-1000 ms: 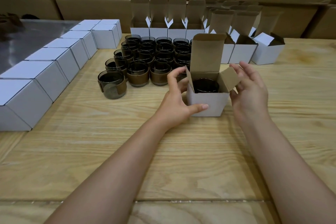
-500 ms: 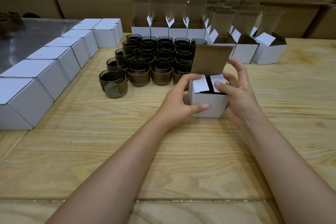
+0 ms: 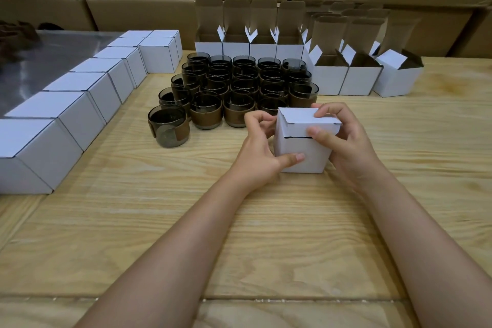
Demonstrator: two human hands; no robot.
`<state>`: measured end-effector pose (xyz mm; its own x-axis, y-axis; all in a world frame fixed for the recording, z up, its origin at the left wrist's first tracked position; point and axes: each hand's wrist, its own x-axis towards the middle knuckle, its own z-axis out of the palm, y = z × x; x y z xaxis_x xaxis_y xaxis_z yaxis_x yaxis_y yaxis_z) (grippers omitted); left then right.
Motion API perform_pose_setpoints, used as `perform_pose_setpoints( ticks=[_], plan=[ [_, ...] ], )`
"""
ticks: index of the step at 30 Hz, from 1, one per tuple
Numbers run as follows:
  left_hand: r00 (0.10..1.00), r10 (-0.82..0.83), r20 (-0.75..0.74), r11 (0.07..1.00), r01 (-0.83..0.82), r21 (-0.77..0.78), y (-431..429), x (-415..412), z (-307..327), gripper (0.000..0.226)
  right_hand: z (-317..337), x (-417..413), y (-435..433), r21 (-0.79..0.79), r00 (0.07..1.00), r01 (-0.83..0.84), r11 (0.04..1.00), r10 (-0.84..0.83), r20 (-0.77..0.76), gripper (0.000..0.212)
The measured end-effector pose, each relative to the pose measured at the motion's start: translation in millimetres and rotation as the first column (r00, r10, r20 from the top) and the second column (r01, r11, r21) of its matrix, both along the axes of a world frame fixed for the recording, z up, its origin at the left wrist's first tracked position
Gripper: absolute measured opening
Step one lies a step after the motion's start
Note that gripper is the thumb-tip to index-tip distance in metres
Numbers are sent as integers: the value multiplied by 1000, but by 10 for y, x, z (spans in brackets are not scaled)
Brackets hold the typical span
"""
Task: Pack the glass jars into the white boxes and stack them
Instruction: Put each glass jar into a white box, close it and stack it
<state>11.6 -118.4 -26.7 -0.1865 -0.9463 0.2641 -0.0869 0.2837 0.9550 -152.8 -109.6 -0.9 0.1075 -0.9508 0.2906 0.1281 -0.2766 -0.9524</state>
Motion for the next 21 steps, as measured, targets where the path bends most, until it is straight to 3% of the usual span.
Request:
perform_pose_setpoints(
  ticks=[11,13,17,21],
  plan=[
    [999,-6,38,1000,6,-12,-24,8,-22,72,-13,6,0,-19,996,52,998,-53,-72,27],
    [999,-9,50,1000,10,-23,-23,12,-18,73,-15,-29,-14,-26,995,34,999,-36,-98,19],
    [995,-15,99,994,25,-106,8,14,19,71,-41,-14,-63,-30,992,75,997,-77,-98,15],
    [960,118,254,963,-48,-265,53,-13,29,50,-73,12,-90,-103,973,119,988,-136,-186,12]
  ],
)
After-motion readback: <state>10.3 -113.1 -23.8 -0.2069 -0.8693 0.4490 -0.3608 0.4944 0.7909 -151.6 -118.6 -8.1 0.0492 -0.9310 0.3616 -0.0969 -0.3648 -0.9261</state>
